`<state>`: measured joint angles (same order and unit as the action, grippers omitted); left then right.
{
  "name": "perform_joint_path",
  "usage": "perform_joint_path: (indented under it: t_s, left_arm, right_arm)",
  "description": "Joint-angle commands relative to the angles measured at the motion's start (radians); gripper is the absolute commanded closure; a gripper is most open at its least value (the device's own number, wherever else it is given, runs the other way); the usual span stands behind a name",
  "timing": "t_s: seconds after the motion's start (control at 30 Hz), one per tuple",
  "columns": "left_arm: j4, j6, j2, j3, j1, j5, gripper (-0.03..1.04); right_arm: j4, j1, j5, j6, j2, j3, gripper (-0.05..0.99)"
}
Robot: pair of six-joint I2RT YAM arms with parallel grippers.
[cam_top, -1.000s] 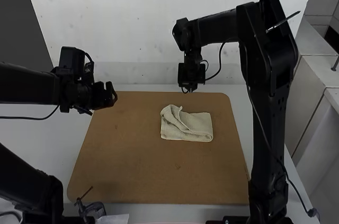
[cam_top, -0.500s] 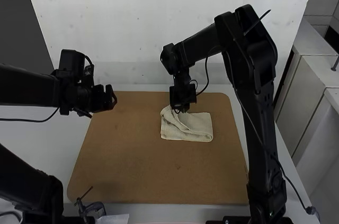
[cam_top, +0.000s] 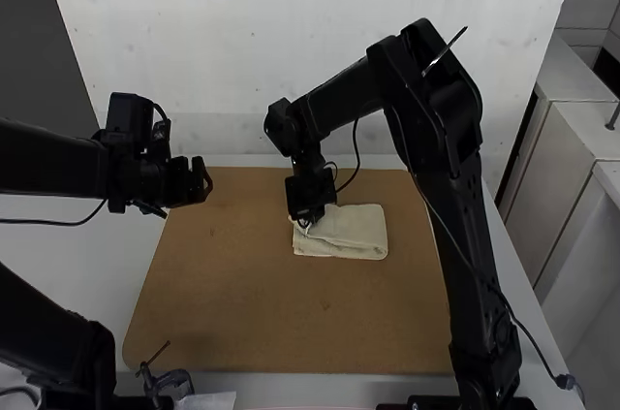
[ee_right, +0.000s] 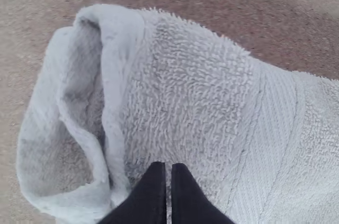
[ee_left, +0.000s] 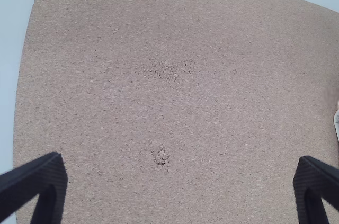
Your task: Fold the towel.
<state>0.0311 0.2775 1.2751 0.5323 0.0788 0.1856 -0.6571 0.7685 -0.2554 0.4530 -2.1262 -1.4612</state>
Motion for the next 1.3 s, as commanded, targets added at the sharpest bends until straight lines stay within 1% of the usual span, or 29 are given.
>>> perform_joint_path:
  t_s: [0.0, 0.13, 0.37, 0.53, 0.57, 0.6, 0.63, 0.8, 0.97, 1.1, 1.13, 1.27]
  left_arm:
    - [-0.008, -0.014, -0.022, -0.002, -0.008, 0.015, 0.05]
    - [-0.010, -0.014, -0.016, -0.003, -0.008, 0.015, 0.05]
    - [-0.019, -0.015, -0.006, -0.009, -0.013, 0.017, 0.05]
    - [-0.020, -0.015, -0.005, -0.009, -0.016, 0.017, 0.05]
    - [-0.020, -0.015, -0.006, -0.009, -0.016, 0.017, 0.05]
    - [-0.020, -0.015, -0.008, -0.008, -0.017, 0.017, 0.05]
    - [-0.020, -0.015, -0.008, -0.009, -0.017, 0.017, 0.05]
    - [-0.019, -0.018, -0.037, -0.008, -0.020, 0.032, 0.05]
    - [-0.011, -0.034, -0.109, -0.006, -0.025, 0.032, 0.05]
    - [0.030, -0.049, -0.192, -0.005, -0.031, 0.032, 0.05]
    - [0.046, -0.060, -0.218, -0.005, -0.039, 0.032, 0.05]
    - [0.133, -0.074, -0.350, 0.000, -0.057, 0.032, 0.05]
  right_arm:
    - [0.001, 0.045, -0.004, 0.012, -0.020, -0.018, 0.92]
    - [0.010, 0.058, -0.004, 0.016, -0.040, -0.011, 0.92]
    - [0.013, 0.041, -0.010, 0.016, -0.044, -0.019, 0.92]
    - [-0.003, 0.025, -0.005, 0.016, 0.041, -0.030, 0.91]
    - [-0.010, 0.023, -0.005, 0.016, 0.064, -0.033, 0.84]
    - [-0.027, 0.018, -0.004, 0.016, 0.083, -0.042, 0.72]
    - [-0.053, 0.014, -0.002, 0.018, 0.104, -0.053, 0.62]
    - [-0.116, -0.015, -0.001, 0.016, 0.216, -0.071, 0.35]
    - [-0.148, -0.080, 0.004, 0.015, 0.334, -0.027, -0.03]
    - [-0.107, -0.178, -0.005, 0.007, 0.479, 0.091, -0.03]
    - [-0.084, -0.206, -0.007, -0.002, 0.520, 0.133, -0.03]
    - [0.017, -0.311, -0.015, -0.037, 0.767, 0.346, -0.03]
